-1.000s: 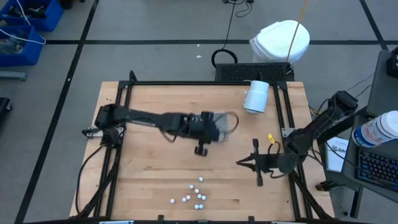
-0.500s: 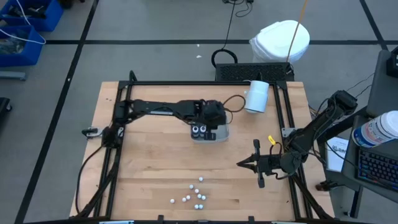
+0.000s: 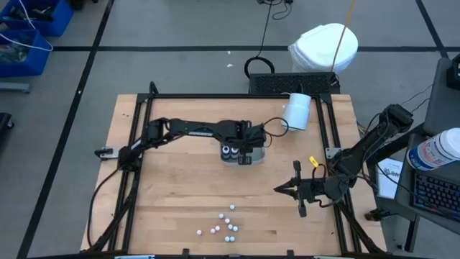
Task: Pick & Place food coloring
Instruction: Put the small orange food coloring bottle into the gray bin
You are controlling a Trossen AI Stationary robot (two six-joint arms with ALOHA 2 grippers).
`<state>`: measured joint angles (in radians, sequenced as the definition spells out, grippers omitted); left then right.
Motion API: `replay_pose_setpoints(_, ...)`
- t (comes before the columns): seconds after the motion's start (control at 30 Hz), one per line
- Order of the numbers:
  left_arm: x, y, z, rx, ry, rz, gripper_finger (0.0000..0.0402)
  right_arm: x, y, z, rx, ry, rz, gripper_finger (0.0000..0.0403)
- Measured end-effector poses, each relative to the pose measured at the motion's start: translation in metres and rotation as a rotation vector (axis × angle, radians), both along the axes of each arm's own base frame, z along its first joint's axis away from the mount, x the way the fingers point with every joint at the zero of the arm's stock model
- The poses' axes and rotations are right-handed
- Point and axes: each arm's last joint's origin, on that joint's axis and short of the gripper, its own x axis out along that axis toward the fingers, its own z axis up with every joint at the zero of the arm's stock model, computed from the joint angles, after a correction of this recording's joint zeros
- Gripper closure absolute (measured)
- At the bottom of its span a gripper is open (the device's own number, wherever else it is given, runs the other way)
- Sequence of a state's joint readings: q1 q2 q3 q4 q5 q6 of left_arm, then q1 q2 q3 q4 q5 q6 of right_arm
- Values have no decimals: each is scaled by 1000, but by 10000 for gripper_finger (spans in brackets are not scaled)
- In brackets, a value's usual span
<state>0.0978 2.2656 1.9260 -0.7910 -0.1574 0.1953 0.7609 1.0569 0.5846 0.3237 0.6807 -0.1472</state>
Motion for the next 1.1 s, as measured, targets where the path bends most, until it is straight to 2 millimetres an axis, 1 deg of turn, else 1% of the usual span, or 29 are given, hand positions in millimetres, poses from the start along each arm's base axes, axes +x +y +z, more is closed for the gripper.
replay_pose_setpoints(0.13, 2, 0, -10, -6, 20, 5, 351, 0, 0, 0, -3, 0, 1, 401)
replay_pose_setpoints(0.37, 2, 2, -13, -9, 19, 9, 351, 0, 0, 0, -3, -1, 1, 401)
replay_pose_setpoints(0.5, 2, 6, -14, -56, 7, -2, 351, 0, 0, 0, -3, -1, 1, 401)
replay_pose_setpoints(0.63, 1, 12, -18, -67, 7, 20, 351, 0, 0, 0, -3, -1, 2, 401)
replay_pose_setpoints(0.83, 0, 23, -18, -115, -5, 40, 351, 0, 0, 0, -2, -1, 2, 401)
replay_pose_setpoints(0.97, -1, 27, -18, -122, -5, 55, 339, 0, 0, 0, -2, -1, 2, 401)
replay_pose_setpoints(1.1, -1, 28, -17, -109, -9, 60, 318, 0, 0, 0, 2, 2, 1, 401)
